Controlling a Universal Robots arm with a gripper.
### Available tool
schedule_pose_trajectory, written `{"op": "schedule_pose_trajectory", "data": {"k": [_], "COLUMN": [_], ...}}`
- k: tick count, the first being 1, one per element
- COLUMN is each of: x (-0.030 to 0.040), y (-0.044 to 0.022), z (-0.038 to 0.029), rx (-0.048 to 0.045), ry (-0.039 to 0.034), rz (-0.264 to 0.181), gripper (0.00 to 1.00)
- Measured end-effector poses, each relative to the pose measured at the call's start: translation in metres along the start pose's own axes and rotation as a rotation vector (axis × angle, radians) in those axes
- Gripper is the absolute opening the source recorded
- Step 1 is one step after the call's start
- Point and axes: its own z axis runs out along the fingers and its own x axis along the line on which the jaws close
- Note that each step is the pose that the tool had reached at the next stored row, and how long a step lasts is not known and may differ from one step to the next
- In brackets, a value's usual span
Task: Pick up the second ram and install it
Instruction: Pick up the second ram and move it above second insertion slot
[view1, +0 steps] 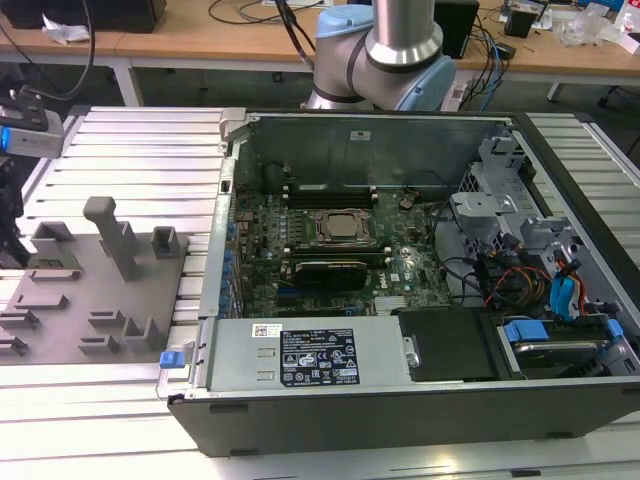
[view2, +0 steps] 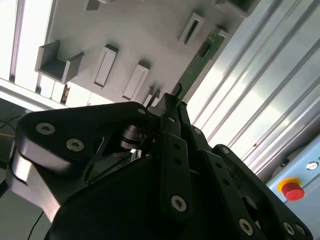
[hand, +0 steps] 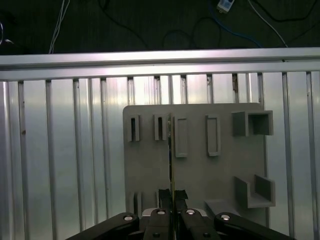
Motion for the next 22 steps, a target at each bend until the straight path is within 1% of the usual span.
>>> {"op": "schedule_pose_trajectory", "data": {"k": [6,8,9,10,12,13,16,17,22], "x": [-0.0003,-0.0005,-0.0006,-0.0008,-0.0009,-0.0011,-0.0014,-0.0018,-0.0031], "y": [0.0002,0.0003,0.0004,0.0005,0.0006,0.0007,0.0008,0.0008,0.0010], "z": [-0.0081,-0.0137,-0.0164,-0.0206,-0.0248,-0.0286,-0.0348,-0.0384,-0.0458], "rx": [-0.0001,-0.0001,-0.0002,-0.0004,-0.0004,-0.0005,-0.0005,-0.0007,-0.0007], "ry": [-0.0018,-0.0032,-0.0047,-0.0075,-0.0091,-0.0101,-0.0126,-0.0144,-0.0176], "rz": [0.000,0.000,0.000,0.000,0.000,0.000,0.000,0.000,0.000], "gripper": [0.14,0.14,0.14,0.14,0.14,0.14,0.14,0.14,0.14]}}
